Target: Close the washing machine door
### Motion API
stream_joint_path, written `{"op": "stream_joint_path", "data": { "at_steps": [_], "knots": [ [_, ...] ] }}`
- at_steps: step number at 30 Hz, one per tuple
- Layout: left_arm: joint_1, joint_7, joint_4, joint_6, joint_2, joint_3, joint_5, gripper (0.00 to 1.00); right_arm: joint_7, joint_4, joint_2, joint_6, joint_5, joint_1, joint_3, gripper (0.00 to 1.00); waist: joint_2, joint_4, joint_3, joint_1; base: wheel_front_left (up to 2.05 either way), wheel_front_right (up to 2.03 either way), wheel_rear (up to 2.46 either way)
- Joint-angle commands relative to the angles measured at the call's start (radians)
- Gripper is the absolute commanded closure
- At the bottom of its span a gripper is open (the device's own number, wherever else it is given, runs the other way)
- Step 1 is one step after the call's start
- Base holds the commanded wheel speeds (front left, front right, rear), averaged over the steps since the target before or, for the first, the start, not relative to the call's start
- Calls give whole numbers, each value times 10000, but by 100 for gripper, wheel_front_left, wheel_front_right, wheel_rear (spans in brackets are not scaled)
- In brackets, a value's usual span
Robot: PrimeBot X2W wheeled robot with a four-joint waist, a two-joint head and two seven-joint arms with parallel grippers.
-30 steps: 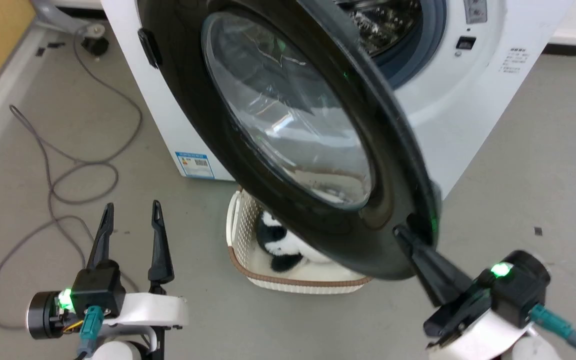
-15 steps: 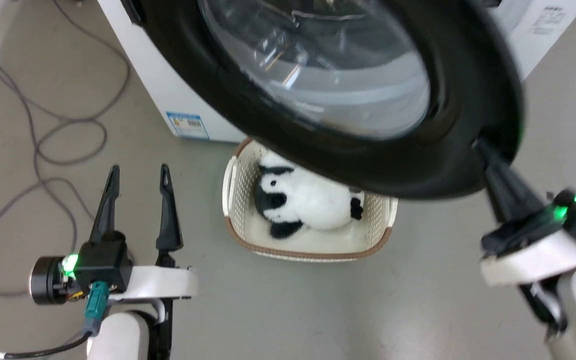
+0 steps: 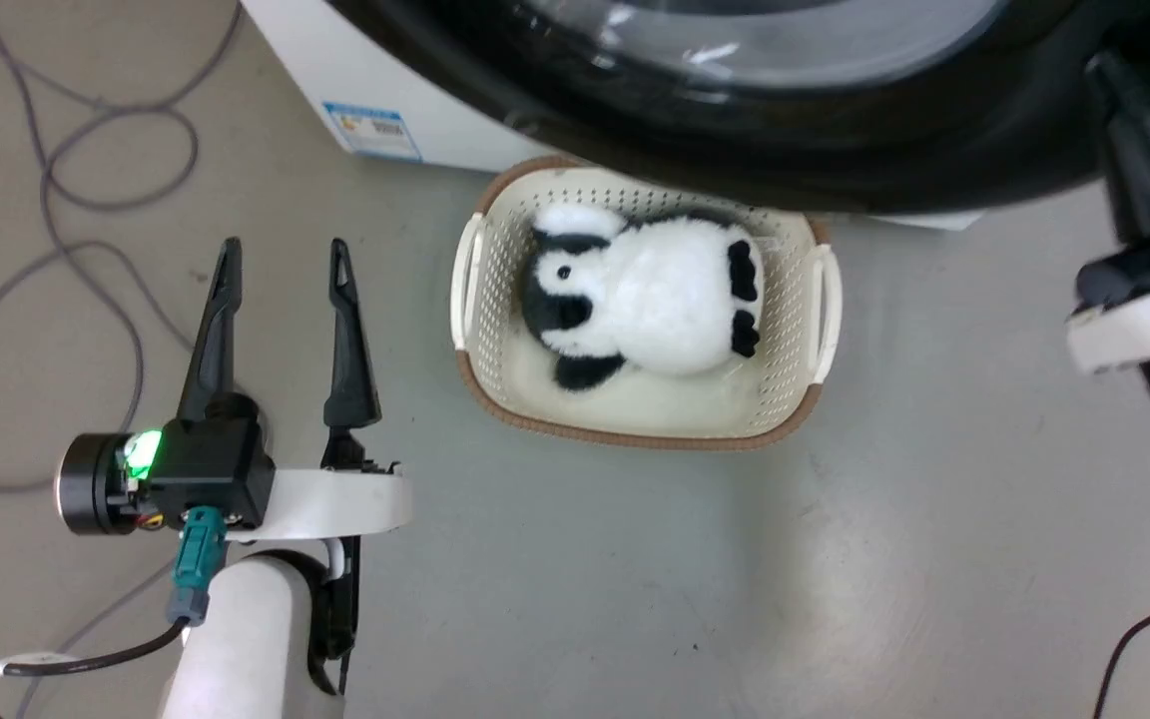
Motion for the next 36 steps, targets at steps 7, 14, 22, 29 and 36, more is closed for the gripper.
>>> {"op": "stream_joint_path", "data": {
  "at_steps": [7,14,22,29,36],
  "knots": [
    [-376,-44,-81,108,-1,-96,-25,0,-34,852,-332,-19,-11,-1022,-404,100,-1,232,416,-1,0,0,0],
    [-504,-44,-139,170,-1,-118,-34,0,-34,1210,-372,-19,-319,-1574,-817,100,-1,309,628,-1,0,0,0],
    [-500,-44,-88,207,33,-98,-35,0,-34,1355,-94,-19,-643,-1515,-931,100,-1,279,525,-1,0,0,0],
    [-29,-44,177,244,138,-3,-41,0,-34,162,338,-19,-912,-569,-1444,100,-1,-18,-510,-1,0,0,0],
    [578,-44,451,252,268,79,-51,0,-34,-2433,1023,-19,-1799,720,-2509,100,-1,-390,-1780,-1,0,0,0]
  ]
}}
